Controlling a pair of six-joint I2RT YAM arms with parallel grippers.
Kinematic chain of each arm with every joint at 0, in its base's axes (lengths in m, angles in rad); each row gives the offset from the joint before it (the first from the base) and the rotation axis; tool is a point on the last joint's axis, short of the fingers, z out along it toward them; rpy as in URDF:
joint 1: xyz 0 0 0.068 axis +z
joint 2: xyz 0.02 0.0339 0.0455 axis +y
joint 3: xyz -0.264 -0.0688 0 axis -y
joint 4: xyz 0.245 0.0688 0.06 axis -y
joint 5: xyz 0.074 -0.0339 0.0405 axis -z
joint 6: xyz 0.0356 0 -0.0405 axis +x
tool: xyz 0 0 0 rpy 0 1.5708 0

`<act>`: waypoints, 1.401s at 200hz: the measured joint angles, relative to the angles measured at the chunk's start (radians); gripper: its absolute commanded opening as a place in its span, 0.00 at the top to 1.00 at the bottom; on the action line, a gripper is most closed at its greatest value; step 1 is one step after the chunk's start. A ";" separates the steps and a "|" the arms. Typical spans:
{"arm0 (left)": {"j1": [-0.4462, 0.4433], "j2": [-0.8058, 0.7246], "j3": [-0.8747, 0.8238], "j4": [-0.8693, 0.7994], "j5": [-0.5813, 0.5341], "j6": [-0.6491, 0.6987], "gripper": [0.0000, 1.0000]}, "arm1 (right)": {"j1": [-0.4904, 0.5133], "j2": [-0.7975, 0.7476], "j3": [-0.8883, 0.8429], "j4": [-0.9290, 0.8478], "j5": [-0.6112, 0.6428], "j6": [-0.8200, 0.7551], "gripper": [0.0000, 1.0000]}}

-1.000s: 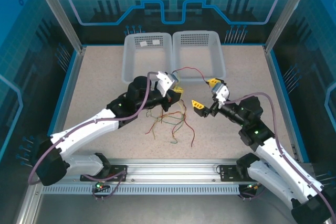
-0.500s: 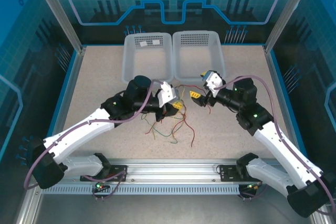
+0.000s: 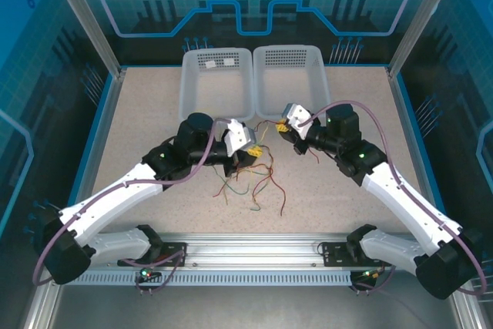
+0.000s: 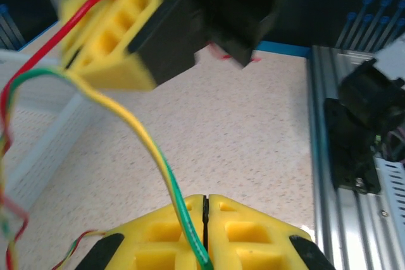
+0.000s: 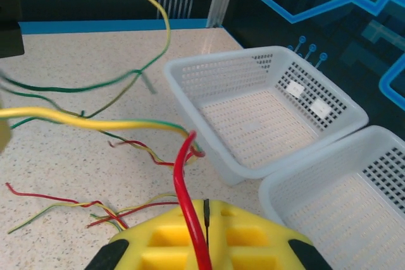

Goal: Untangle the cables

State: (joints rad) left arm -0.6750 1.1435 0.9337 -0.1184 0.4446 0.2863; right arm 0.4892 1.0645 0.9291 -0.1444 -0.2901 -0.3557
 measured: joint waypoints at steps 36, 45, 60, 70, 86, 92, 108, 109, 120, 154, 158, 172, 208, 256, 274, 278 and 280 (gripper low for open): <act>0.089 -0.003 -0.061 0.080 -0.101 -0.060 1.00 | -0.042 0.000 0.000 0.003 0.041 0.061 1.00; 0.110 -0.001 -0.062 0.093 -0.146 -0.080 1.00 | -0.068 0.000 0.000 0.002 0.047 0.085 1.00; 0.147 0.003 -0.063 0.120 -0.215 -0.113 1.00 | -0.109 0.000 0.000 0.003 0.047 0.117 1.00; 0.167 0.004 -0.063 0.132 -0.257 -0.133 1.00 | -0.133 0.000 0.000 0.003 0.045 0.135 1.00; 0.189 0.008 -0.063 0.141 -0.324 -0.160 1.00 | -0.163 0.000 0.000 0.002 0.043 0.164 1.00; 0.196 0.010 -0.063 0.141 -0.349 -0.167 1.00 | -0.173 0.000 0.000 0.002 0.044 0.174 1.00; 0.220 0.011 -0.063 0.134 -0.419 -0.188 1.00 | -0.210 -0.005 0.000 0.002 0.048 0.201 1.00; 0.221 0.011 -0.063 0.134 -0.422 -0.189 1.00 | -0.214 -0.005 0.000 0.002 0.048 0.203 1.00; 0.246 0.010 -0.063 0.130 -0.473 -0.209 1.00 | -0.243 -0.016 0.000 0.002 0.053 0.221 1.00; 0.344 -0.045 -0.095 0.124 -0.591 -0.276 1.00 | -0.332 -0.061 0.000 0.001 0.078 0.282 1.00; 0.354 -0.056 -0.102 0.124 -0.601 -0.282 1.00 | -0.343 -0.064 0.000 0.001 0.081 0.288 1.00; 0.384 -0.098 -0.127 0.124 -0.644 -0.309 1.00 | -0.383 -0.076 0.000 -0.002 0.098 0.319 1.00; 0.444 -0.160 -0.158 0.124 -0.748 -0.367 1.00 | -0.493 -0.102 -0.004 -0.013 0.122 0.404 1.00; 0.533 -0.183 -0.163 0.100 -0.893 -0.441 1.00 | -0.613 -0.159 -0.015 -0.013 0.148 0.507 1.00; 0.564 -0.187 -0.161 0.078 -0.919 -0.450 1.00 | -0.653 -0.179 -0.015 -0.013 0.147 0.537 1.00; 0.569 -0.187 -0.160 0.074 -0.916 -0.450 1.00 | -0.661 -0.182 -0.015 -0.012 0.143 0.541 1.00; 0.571 -0.187 -0.159 0.072 -0.911 -0.449 1.00 | -0.666 -0.184 -0.015 -0.012 0.140 0.546 1.00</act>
State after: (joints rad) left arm -0.1040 0.9562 0.7742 -0.0460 -0.4664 -0.1631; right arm -0.1772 0.8803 0.9138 -0.1566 -0.1501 0.1902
